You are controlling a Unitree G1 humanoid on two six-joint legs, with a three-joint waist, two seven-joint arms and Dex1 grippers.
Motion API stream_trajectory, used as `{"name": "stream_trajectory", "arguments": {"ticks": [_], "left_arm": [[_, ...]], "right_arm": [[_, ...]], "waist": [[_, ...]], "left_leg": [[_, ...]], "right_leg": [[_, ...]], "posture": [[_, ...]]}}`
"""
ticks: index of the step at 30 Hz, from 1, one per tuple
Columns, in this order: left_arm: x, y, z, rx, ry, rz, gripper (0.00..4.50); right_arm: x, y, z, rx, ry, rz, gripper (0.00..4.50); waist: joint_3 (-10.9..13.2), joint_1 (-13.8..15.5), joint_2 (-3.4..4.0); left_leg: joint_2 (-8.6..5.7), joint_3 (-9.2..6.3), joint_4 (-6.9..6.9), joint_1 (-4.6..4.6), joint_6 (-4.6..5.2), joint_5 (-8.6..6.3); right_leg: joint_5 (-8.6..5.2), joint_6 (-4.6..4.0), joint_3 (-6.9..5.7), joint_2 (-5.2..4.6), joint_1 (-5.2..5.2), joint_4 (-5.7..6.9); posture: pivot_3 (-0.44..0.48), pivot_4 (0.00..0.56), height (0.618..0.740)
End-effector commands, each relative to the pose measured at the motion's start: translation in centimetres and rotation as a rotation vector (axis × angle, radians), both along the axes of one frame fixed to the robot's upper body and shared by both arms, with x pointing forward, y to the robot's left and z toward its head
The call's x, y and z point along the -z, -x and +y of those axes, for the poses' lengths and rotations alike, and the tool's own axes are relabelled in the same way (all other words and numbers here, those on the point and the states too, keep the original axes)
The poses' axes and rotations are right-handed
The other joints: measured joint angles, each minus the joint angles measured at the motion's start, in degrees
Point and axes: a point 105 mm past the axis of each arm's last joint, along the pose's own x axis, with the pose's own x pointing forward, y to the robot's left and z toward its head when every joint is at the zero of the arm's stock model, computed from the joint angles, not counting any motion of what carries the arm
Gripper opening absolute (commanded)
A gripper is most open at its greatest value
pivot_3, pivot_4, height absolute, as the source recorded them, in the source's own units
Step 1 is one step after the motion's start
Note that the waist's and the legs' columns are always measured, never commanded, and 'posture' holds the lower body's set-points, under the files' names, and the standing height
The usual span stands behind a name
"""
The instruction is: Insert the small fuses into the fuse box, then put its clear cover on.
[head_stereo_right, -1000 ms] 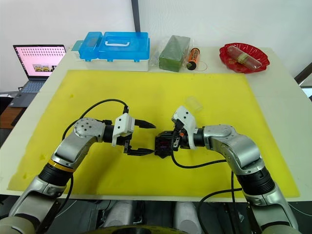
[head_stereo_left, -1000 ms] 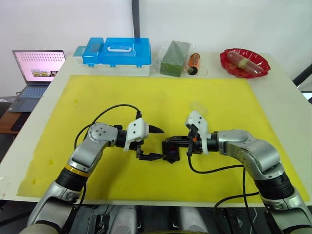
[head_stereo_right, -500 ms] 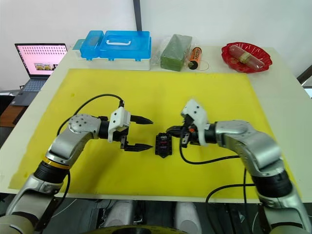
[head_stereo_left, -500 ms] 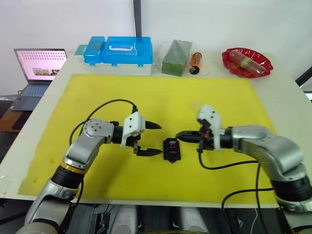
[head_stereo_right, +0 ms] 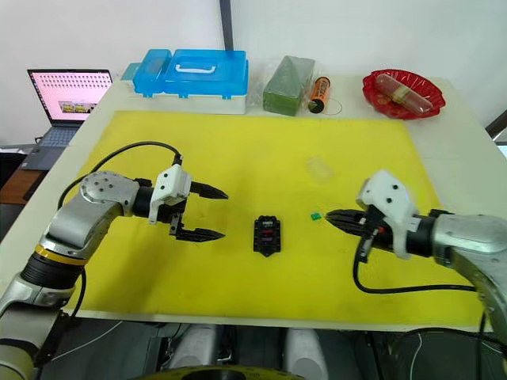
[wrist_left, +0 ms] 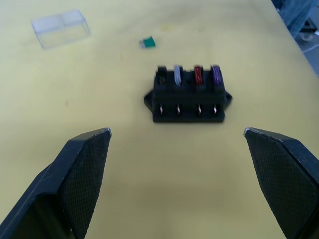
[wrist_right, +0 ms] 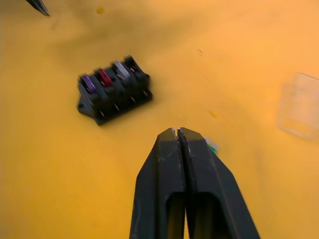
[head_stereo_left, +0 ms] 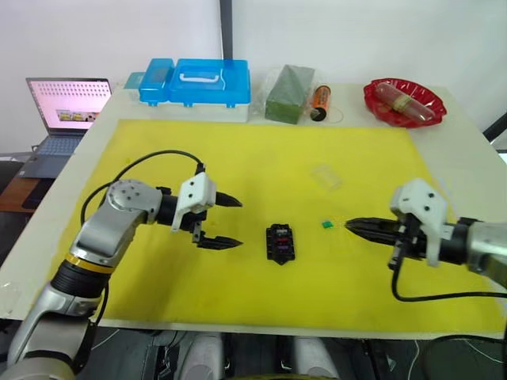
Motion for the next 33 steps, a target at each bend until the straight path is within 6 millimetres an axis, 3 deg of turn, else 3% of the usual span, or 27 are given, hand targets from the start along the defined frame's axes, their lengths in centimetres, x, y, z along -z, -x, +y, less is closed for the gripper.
{"name": "stream_trajectory", "arguments": {"ticks": [1,9,10,19,22,24,27,30,33], "left_arm": [[-1.2,-0.2,0.8,0.012,-0.007,-0.038,4.5],[-1.7,-0.6,2.3,-0.023,-0.02,-0.048,4.5],[-1.6,-0.7,2.2,-0.028,-0.019,-0.051,4.5],[-1.4,-0.7,0.6,-0.018,0.026,-0.076,4.5],[-1.5,-0.8,-0.5,-0.009,0.057,-0.108,4.5],[-1.3,-0.6,-1.0,0.0,0.066,-0.102,4.5],[-1.0,-0.3,-1.8,0.01,0.082,-0.102,4.5],[-1.1,-0.1,-2.1,0.016,0.093,-0.096,4.5],[-0.9,0.0,-2.3,0.02,0.09,-0.101,4.5]], "right_arm": [[-1.3,0.5,-1.5,0.021,0.051,-0.031,1.35],[-1.0,1.4,-4.0,0.083,0.084,0.01,4.27],[-1.0,1.3,-4.2,0.095,0.083,0.008,4.46],[0.0,0.5,-3.2,0.134,-0.033,0.065,4.46],[1.2,-1.0,-3.1,0.253,-0.166,0.155,4.46],[2.3,-1.2,-1.7,0.251,-0.306,0.308,4.46],[2.8,-2.6,-0.4,0.28,-0.464,0.39,4.46],[3.1,-3.3,0.1,0.304,-0.512,0.441,4.46],[4.4,-4.4,0.5,0.361,-0.566,0.519,3.85]], "waist": [[0.0,0.0,0.0],[0.0,0.0,-0.03],[0.0,0.0,-0.03],[0.0,0.0,-0.04],[0.0,0.0,-0.08],[0.0,0.0,-0.07],[0.0,-0.1,-0.04],[0.0,0.1,0.01],[0.0,0.0,0.0]], "left_leg": [[0.0,0.0,0.0,0.0,0.0,0.0],[0.0,0.0,0.0,0.0,0.0,0.0],[0.0,0.0,0.0,0.0,0.0,0.0],[0.0,0.0,0.01,0.01,0.0,0.0],[0.01,-0.01,0.02,0.02,-0.01,0.0],[0.0,0.0,0.02,0.02,-0.01,0.0],[0.06,-0.02,0.0,0.03,-0.01,0.01],[0.04,0.0,0.0,-0.01,-0.02,0.01],[0.0,0.0,0.0,-0.03,-0.02,0.01]], "right_leg": [[0.0,0.0,0.0,0.0,0.0,0.0],[0.0,0.0,0.0,0.02,0.01,0.0],[0.0,0.0,0.0,0.03,0.01,0.0],[-0.01,0.01,0.02,0.02,0.02,0.0],[-0.01,0.01,0.02,0.03,0.04,0.0],[-0.01,0.0,0.04,-0.02,0.03,0.01],[0.0,-0.01,0.05,-0.04,0.02,0.02],[0.0,0.0,0.06,-0.05,-0.03,0.06],[0.0,0.0,0.05,-0.08,-0.02,0.06]], "posture": [[0.0,0.15,0.74],[0.0,0.15,0.74],[0.0,0.15,0.74],[0.0,0.15,0.74],[0.0,0.15,0.74],[0.0,0.15,0.74],[0.0,0.15,0.74],[0.0,0.15,0.74],[0.0,0.15,0.74]]}}
